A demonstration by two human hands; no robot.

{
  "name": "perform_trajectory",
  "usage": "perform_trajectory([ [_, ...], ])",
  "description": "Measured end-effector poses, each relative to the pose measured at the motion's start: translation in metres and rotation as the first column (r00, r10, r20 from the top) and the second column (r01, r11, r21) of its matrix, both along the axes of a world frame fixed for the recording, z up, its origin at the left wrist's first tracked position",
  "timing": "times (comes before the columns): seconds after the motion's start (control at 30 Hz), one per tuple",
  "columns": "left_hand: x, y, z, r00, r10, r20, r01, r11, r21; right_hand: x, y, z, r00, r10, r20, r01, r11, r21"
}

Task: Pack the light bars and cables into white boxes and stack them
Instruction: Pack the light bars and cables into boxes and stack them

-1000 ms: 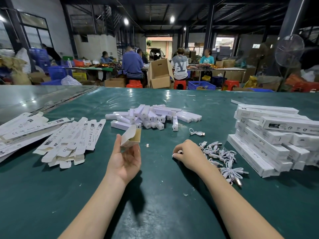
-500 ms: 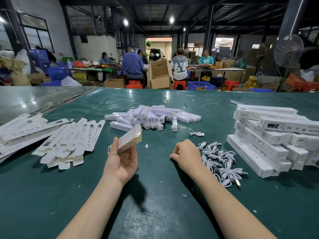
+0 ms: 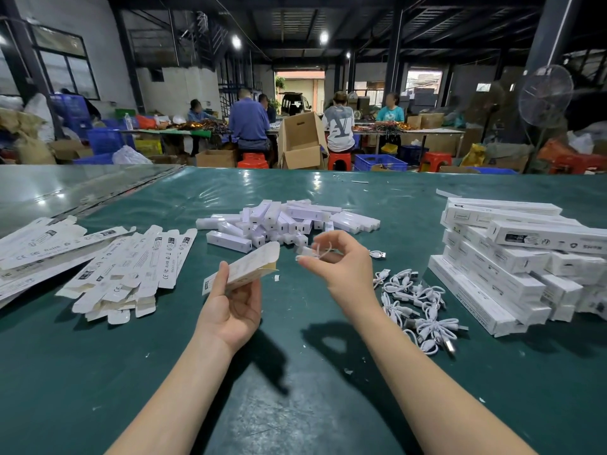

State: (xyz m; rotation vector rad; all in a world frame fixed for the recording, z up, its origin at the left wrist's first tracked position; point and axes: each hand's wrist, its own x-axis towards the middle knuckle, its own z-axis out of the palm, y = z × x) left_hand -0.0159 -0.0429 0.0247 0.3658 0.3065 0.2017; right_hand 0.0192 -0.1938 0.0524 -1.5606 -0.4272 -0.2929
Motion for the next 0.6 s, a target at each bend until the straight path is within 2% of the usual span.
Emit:
perform_trajectory([
  [0.13, -0.0004, -0.0029, 0.0023, 1.0, 0.03, 0.009, -0.03, 0.999, -0.011, -0.0097, 0.0092, 0.0068, 0.99, 0.14, 0.019, -0.142, 0.977, 0.161],
  [0.37, -0.0009, -0.0042, 0.0062, 0.995, 0.094, 0.026, -0.09, 0.991, -0.102, -0.0127, 0.0103, 0.0045, 0.969, 0.247, 0.027, -0.248, 0.954, 0.17],
  [0.6, 0.0014, -0.0048, 0.0037, 0.993, 0.118, -0.014, -0.118, 0.993, -0.002, -0.0091, 0.0083, 0.0089, 0.984, 0.169, 0.051, -0.175, 0.974, 0.143],
])
